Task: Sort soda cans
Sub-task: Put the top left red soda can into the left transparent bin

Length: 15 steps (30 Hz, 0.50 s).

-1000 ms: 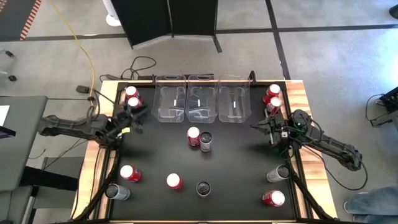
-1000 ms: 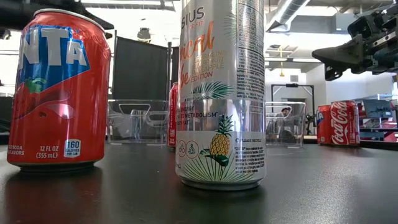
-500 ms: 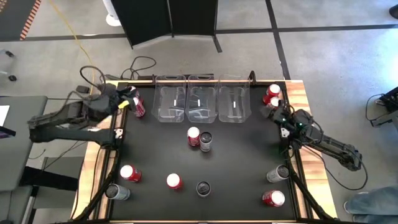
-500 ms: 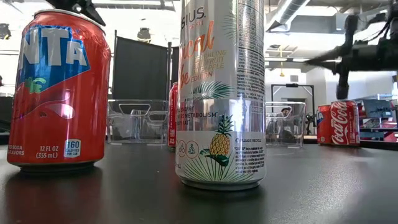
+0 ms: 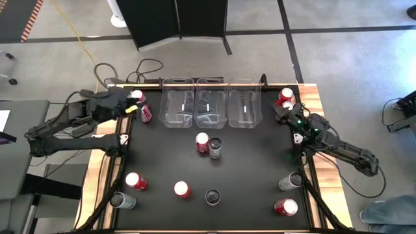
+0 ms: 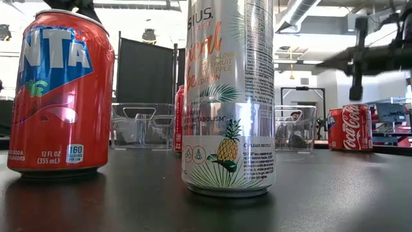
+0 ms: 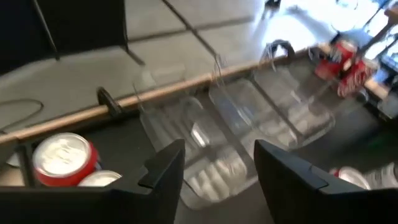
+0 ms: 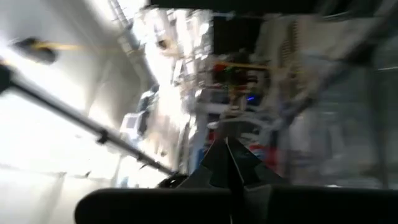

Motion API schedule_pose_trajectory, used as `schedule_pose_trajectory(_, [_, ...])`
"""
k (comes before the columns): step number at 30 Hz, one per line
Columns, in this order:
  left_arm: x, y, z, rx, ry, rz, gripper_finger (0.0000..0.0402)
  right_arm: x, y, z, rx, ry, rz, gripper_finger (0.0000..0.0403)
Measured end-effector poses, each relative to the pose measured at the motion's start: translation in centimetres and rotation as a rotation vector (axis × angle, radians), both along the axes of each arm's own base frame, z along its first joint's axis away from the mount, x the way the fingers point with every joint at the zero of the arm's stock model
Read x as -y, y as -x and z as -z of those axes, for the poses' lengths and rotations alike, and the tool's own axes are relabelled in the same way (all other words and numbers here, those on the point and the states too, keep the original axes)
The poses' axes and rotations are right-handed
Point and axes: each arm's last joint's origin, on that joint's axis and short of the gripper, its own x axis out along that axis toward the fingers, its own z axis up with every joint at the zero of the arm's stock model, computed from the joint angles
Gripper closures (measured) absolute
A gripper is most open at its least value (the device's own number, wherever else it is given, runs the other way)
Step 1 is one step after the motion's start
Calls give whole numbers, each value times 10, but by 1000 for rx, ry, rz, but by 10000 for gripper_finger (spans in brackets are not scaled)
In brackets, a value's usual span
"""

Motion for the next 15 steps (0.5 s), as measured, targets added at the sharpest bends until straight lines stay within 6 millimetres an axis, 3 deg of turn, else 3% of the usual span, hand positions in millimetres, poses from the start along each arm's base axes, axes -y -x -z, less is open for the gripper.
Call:
schedule_pose_trajectory(7, [-14,-24,10,-77,80,-35,149,-9,5,-27,-77,269,3,403])
schedule_pose_trajectory(15, [-47,-44,3,-165,110,-158,138,-14,7,-40,-128,407,-1,403])
